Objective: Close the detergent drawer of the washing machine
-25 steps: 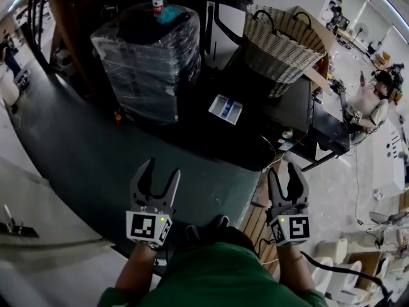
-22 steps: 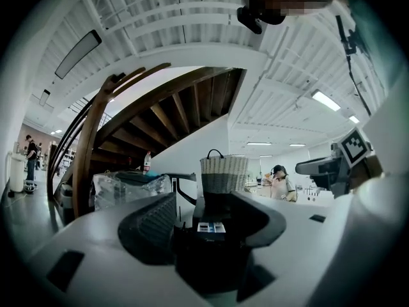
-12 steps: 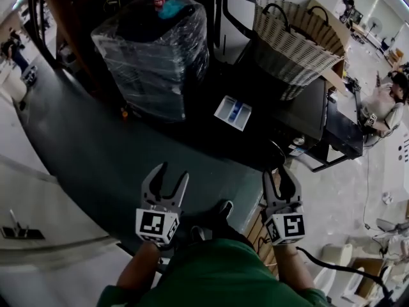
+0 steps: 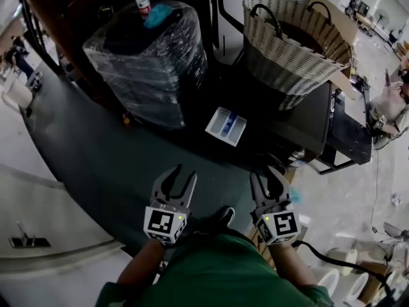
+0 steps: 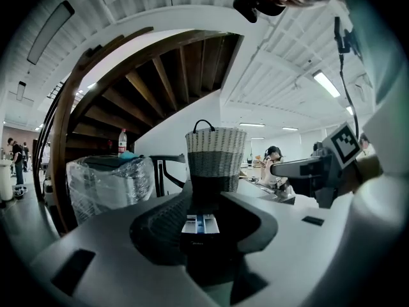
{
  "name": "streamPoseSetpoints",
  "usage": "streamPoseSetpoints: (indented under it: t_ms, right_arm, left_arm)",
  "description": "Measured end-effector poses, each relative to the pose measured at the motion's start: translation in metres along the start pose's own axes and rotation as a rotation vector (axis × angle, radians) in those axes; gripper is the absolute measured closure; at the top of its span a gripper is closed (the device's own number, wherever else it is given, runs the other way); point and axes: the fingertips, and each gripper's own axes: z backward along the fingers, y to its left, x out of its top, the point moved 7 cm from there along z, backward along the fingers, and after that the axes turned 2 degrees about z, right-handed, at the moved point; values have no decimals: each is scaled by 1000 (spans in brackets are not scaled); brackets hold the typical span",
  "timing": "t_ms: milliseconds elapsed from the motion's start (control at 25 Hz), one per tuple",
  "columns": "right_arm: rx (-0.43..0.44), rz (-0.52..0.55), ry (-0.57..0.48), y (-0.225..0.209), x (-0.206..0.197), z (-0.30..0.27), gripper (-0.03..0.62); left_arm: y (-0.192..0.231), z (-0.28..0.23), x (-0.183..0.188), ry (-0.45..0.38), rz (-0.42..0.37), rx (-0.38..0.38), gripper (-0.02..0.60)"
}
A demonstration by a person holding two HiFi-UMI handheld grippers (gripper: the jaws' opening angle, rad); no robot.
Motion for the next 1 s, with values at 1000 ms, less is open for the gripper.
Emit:
streamPoseSetpoints:
  t_ms: [1000]
  right_arm:
    - [-106,-53,69,-99,-7,-86,468]
  left_arm:
    - [59,-149,-71,231,5,23,370]
